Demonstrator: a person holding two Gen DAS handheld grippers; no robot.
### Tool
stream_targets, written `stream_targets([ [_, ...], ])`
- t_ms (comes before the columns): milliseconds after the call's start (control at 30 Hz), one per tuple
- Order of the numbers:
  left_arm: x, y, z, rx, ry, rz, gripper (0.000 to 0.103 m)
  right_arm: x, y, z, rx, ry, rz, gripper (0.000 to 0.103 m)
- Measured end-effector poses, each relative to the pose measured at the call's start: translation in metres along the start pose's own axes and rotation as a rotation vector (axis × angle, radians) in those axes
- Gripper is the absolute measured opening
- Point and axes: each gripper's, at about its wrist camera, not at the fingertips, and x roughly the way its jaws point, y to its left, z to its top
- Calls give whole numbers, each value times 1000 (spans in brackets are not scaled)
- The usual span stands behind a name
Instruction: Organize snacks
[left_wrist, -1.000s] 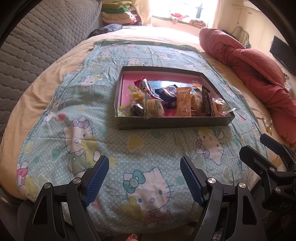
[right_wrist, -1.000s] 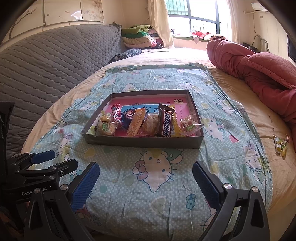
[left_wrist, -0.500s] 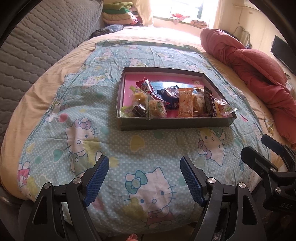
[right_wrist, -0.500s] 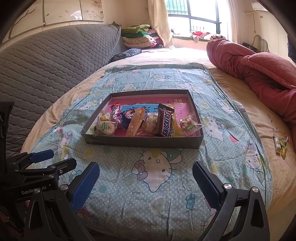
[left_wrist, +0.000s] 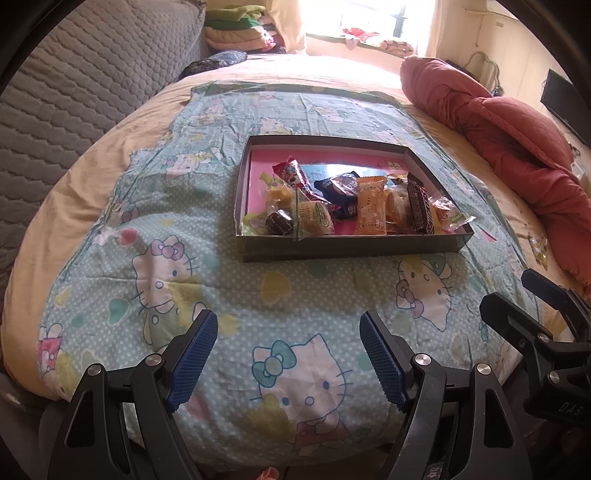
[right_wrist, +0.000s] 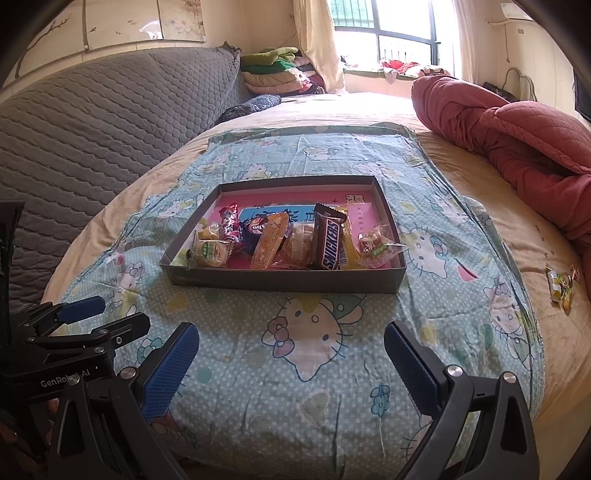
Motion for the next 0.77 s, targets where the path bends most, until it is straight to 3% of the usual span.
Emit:
stream_targets([
  [600, 8, -1, -1, 12, 26, 2, 80, 3, -2, -1, 10, 1, -5, 101],
  [767, 13, 2, 8, 12, -17, -9, 80, 6, 1, 0, -20, -20, -20, 101],
])
